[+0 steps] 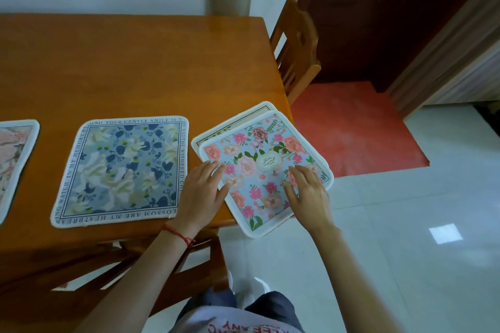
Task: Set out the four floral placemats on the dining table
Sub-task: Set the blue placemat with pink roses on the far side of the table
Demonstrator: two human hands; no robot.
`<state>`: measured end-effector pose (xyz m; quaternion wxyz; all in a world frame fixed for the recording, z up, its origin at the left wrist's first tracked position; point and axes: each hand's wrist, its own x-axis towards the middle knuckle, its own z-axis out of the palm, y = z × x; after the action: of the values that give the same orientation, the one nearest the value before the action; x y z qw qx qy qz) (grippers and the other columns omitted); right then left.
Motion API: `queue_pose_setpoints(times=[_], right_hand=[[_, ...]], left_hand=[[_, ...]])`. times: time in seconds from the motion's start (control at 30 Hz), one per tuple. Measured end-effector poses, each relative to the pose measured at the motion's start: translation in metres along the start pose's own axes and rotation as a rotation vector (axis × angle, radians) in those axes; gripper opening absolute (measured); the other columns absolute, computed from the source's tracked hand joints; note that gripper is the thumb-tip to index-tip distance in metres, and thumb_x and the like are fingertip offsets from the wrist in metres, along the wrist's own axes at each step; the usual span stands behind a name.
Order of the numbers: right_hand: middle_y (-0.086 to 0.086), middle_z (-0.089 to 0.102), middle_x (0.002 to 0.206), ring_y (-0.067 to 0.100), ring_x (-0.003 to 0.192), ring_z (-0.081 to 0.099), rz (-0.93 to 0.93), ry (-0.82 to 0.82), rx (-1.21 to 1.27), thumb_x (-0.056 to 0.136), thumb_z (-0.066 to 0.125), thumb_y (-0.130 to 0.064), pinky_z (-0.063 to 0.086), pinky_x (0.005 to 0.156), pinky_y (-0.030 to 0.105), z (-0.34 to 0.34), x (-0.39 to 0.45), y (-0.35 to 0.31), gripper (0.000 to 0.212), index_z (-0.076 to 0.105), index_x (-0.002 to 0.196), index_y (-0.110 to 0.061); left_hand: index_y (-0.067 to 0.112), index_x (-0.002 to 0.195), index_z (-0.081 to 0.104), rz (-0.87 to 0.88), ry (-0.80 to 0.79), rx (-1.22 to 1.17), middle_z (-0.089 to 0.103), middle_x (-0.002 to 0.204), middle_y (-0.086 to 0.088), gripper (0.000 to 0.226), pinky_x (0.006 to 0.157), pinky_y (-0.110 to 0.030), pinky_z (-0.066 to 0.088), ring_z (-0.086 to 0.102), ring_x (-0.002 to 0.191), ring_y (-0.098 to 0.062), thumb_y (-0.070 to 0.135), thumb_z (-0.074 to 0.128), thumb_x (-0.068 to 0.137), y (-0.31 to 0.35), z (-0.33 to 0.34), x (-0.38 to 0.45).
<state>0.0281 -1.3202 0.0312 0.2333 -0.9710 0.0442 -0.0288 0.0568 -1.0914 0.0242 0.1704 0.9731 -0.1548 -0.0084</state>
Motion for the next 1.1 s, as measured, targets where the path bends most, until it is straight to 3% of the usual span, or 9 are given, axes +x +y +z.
queue_pose_setpoints(times=[0.13, 0.33, 0.57, 0.83, 1.1], right_hand=[[0.015, 0.055, 0.129, 0.034, 0.12, 0.049, -0.016, -0.028, 0.019, 0.088, 0.055, -0.024, 0.045, 0.095, 0.049, 0.003, 0.02, 0.004, 0.041, 0.053, 0.125, -0.006], [0.014, 0.052, 0.132, 0.033, 0.121, 0.048, -0.074, -0.134, 0.051, 0.087, 0.047, -0.032, 0.043, 0.099, 0.049, 0.005, 0.062, 0.028, 0.046, 0.051, 0.126, -0.007], [0.014, 0.053, 0.13, 0.034, 0.118, 0.05, -0.317, -0.293, 0.021, 0.087, 0.056, -0.02, 0.047, 0.093, 0.047, -0.002, 0.127, 0.072, 0.039, 0.052, 0.124, -0.008], [0.016, 0.058, 0.119, 0.036, 0.105, 0.058, -0.508, -0.364, -0.003, 0.089, 0.053, -0.019, 0.055, 0.078, 0.047, -0.009, 0.17, 0.1, 0.027, 0.057, 0.111, -0.003], [0.011, 0.05, 0.129, 0.031, 0.114, 0.051, -0.433, -0.469, -0.038, 0.092, 0.047, -0.025, 0.048, 0.087, 0.047, 0.008, 0.193, 0.106, 0.033, 0.051, 0.121, -0.008]], left_hand=[[0.008, 0.121, 0.055, -0.046, -0.025, -0.03, 0.06, 0.122, -0.012, 0.058, 0.098, -0.044, 0.043, 0.053, 0.119, -0.031, 0.049, 0.026, 0.09, -0.003, 0.006, 0.01], [0.006, 0.119, 0.056, -0.168, -0.003, -0.006, 0.06, 0.123, -0.013, 0.041, 0.1, -0.042, 0.04, 0.052, 0.119, -0.032, 0.034, 0.05, 0.089, 0.006, 0.019, 0.029], [0.005, 0.121, 0.053, -0.385, -0.002, 0.077, 0.059, 0.123, -0.015, 0.075, 0.096, -0.044, 0.044, 0.053, 0.116, -0.034, 0.056, 0.008, 0.091, 0.035, 0.024, 0.051], [0.003, 0.121, 0.053, -0.63, 0.043, 0.004, 0.06, 0.119, -0.019, 0.051, 0.091, -0.047, 0.048, 0.056, 0.109, -0.038, 0.038, 0.033, 0.088, 0.068, 0.048, 0.054], [0.0, 0.117, 0.056, -0.802, 0.102, -0.114, 0.062, 0.111, -0.023, 0.052, 0.083, -0.048, 0.05, 0.059, 0.099, -0.039, 0.037, 0.034, 0.087, 0.069, 0.063, 0.051]])
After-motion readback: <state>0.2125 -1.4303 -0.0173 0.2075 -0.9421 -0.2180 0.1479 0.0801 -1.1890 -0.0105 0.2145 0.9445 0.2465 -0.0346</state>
